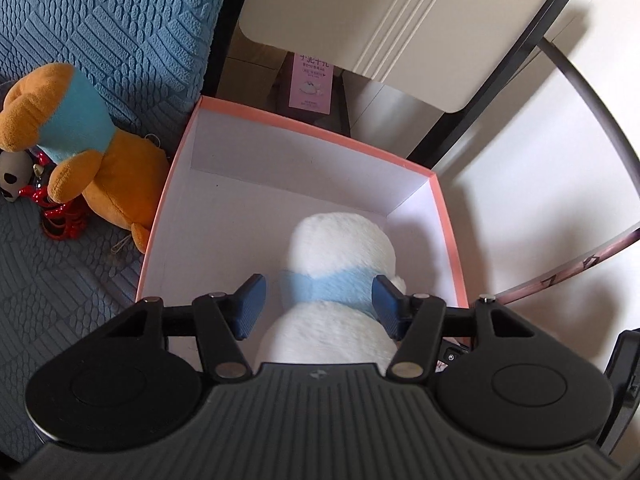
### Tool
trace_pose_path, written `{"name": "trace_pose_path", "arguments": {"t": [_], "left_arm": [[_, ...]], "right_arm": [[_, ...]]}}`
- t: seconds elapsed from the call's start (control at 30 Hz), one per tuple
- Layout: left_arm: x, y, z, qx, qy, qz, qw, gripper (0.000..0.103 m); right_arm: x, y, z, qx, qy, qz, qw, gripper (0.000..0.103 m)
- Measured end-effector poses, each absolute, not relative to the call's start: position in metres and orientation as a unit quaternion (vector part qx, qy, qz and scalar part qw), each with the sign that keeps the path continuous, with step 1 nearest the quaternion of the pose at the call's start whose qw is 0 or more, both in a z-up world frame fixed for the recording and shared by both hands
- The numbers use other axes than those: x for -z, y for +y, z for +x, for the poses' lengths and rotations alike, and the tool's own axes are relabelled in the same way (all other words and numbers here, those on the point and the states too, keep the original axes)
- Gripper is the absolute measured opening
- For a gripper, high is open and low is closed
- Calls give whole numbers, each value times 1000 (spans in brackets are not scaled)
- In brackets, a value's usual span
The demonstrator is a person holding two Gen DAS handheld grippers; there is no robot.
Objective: Organize objects
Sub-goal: 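Lower the penguin into the pink box with the left tool while the right tool drops the clip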
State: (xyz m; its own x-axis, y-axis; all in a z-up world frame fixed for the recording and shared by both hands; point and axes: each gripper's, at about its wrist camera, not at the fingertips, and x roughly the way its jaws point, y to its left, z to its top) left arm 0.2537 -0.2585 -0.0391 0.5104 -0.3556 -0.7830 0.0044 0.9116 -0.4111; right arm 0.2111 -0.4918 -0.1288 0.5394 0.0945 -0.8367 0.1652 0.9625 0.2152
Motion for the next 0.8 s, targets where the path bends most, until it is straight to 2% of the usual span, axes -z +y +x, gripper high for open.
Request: {"name": "trace_pose_path", "arguments": {"t": [0.07, 0.13, 0.17, 0.2, 0.4, 0.6, 0.67, 0.8], "left_arm": [[33, -257, 252, 109, 478, -182, 852, 65], [26, -254, 251, 114, 472, -184, 855, 65], [22, -253, 250, 116, 469, -185, 856, 65], [18, -251, 248, 118, 464, -186, 858, 65], [-12, -242, 234, 130, 435, -167, 875, 67], [-40, -224, 213, 145, 409, -169, 885, 73], [-49, -217, 206, 140, 402, -160, 891, 79], [-69, -200, 189, 132, 381, -143, 904, 82]], "right_arm": [[124, -495, 213, 26, 477, 132, 868, 21], [116, -495, 211, 35, 471, 131, 872, 36], [113, -494, 211, 38, 466, 130, 874, 53], [109, -492, 209, 39, 460, 130, 878, 64], [85, -474, 198, 32, 440, 122, 889, 65], [55, -457, 183, 33, 421, 123, 898, 65], [44, -450, 177, 33, 416, 122, 900, 65], [22, -432, 161, 29, 402, 108, 909, 65]]}}
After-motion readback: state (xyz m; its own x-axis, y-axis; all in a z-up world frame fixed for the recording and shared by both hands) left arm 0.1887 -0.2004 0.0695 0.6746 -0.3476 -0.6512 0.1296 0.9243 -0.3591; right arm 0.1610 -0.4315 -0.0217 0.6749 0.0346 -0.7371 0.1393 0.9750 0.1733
